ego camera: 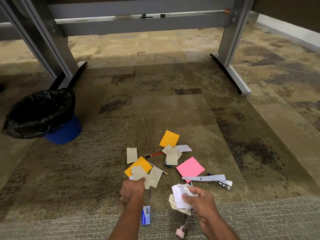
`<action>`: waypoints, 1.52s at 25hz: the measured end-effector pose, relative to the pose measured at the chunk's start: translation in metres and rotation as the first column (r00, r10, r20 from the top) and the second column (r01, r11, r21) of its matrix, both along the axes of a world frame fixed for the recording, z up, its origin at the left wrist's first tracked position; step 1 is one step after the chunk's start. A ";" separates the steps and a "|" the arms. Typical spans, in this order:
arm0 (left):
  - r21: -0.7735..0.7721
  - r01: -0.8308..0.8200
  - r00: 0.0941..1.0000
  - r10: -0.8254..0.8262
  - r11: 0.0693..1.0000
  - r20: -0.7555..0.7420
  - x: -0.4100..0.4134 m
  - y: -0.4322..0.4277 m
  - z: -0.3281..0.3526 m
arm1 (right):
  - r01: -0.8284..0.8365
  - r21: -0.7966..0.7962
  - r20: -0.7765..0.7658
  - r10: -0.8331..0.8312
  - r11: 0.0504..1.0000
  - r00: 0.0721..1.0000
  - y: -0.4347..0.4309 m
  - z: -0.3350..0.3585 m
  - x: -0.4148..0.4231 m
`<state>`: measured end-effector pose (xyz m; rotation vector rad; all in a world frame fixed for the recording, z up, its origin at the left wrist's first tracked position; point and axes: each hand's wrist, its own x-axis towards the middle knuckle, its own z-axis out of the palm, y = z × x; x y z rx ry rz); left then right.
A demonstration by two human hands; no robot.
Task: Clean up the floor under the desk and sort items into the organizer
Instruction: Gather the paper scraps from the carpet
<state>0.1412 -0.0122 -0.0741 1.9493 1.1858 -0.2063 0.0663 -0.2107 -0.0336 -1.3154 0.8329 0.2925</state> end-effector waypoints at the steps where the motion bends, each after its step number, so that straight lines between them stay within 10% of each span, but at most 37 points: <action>1: -0.019 -0.014 1.000 0.014 1.000 0.018 -0.001 0.002 -0.004 | 0.006 -0.002 -0.004 -0.006 1.000 1.000 0.002 0.000 0.001; 11: -0.571 -0.167 0.933 0.317 0.804 0.173 -0.039 0.016 0.020 | -0.002 -0.130 0.003 0.003 0.991 1.000 0.061 -0.021 0.037; 25: -0.478 -0.223 0.899 0.368 0.850 0.236 -0.096 0.076 0.030 | -0.122 -0.516 -0.043 0.117 0.848 0.992 0.130 -0.030 0.077; 38: -0.586 -0.206 0.867 0.424 0.784 0.262 -0.063 0.035 0.032 | 0.051 -0.150 0.176 -0.024 0.987 0.984 0.082 -0.011 0.062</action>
